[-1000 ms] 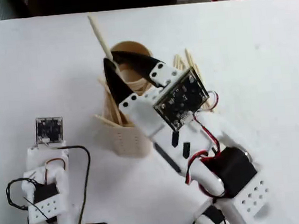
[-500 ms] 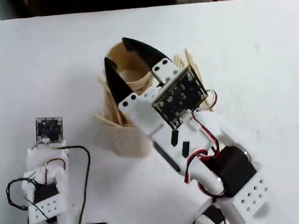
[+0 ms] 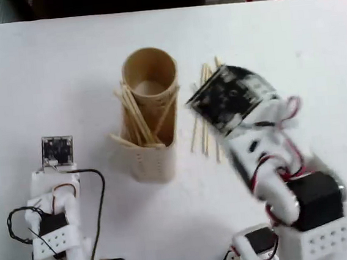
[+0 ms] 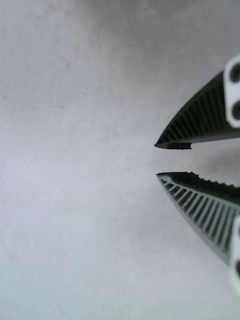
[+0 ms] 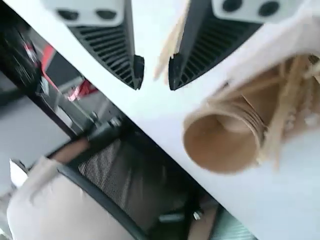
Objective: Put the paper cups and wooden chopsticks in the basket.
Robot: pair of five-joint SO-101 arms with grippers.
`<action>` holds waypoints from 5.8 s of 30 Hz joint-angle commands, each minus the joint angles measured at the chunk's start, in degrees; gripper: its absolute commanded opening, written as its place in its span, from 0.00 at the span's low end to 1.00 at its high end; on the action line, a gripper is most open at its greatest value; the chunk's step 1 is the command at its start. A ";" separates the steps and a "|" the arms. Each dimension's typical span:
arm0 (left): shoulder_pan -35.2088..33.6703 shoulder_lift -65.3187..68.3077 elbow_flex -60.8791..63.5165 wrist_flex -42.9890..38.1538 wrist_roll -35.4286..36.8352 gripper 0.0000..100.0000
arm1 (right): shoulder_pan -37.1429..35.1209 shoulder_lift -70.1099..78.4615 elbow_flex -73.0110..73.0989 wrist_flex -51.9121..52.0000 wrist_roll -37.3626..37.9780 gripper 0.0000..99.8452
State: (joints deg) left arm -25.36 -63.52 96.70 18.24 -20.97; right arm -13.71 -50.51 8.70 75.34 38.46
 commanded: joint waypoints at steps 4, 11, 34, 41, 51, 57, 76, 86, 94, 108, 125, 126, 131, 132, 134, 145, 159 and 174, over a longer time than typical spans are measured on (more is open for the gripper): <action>-0.48 -0.92 -0.09 0.09 -0.70 0.10 | 18.77 9.98 10.55 -1.98 11.08 0.09; -0.48 -0.92 -0.09 0.09 -0.70 0.10 | 21.49 33.71 15.82 -13.41 11.34 0.10; -0.48 -0.92 -0.09 0.09 -0.70 0.10 | 19.91 74.59 -3.87 -14.02 10.90 0.08; -0.48 -0.92 -0.09 0.09 -0.70 0.10 | 24.04 74.42 -4.92 -13.67 10.81 0.02; -0.48 -0.92 -0.09 0.09 -0.70 0.10 | 27.82 58.68 -4.48 -7.08 5.98 0.02; -0.48 -0.92 -0.09 0.09 -0.70 0.10 | 27.21 40.92 -4.04 -1.45 -1.49 0.02; -0.48 -0.92 -0.09 0.09 -0.70 0.10 | -23.60 -11.30 21.01 -37.41 -25.58 0.02; -0.48 -0.92 -0.09 0.09 -0.70 0.10 | -25.63 -6.02 27.52 -48.22 -25.93 0.02; -0.48 -0.92 -0.09 0.09 -0.70 0.10 | -25.63 -6.02 27.34 -46.81 -26.02 0.15; -0.48 -0.92 -0.09 0.09 -0.70 0.10 | -0.57 -10.51 12.48 -14.20 -12.22 0.10; -0.48 -0.92 -0.09 0.09 -0.70 0.10 | 24.92 43.65 10.20 -12.62 17.32 0.19; -0.48 -0.92 -0.09 0.09 -0.70 0.10 | 25.45 46.81 8.44 -13.23 17.41 0.22; -0.48 -0.92 -0.09 0.09 -0.70 0.10 | 27.56 60.88 -1.67 -13.93 17.49 0.24; -0.48 -0.92 -0.09 0.09 -0.70 0.10 | 27.38 63.25 -3.16 -13.67 17.49 0.24; -0.48 -0.92 -0.09 0.09 -0.70 0.10 | 26.59 67.47 -5.45 -13.67 17.58 0.24; -0.48 -0.92 -0.09 0.09 -0.70 0.10 | 24.48 82.68 -14.59 -13.67 17.49 0.24; -0.48 -0.92 -0.09 0.09 -0.70 0.10 | 22.20 72.84 -23.21 4.09 16.97 0.24; -0.48 -0.92 -0.09 0.09 -0.70 0.10 | 21.76 87.08 -23.65 -0.84 17.41 0.24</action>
State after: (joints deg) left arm -25.36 -63.52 96.70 18.24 -20.97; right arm 8.44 35.65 -13.01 76.22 55.43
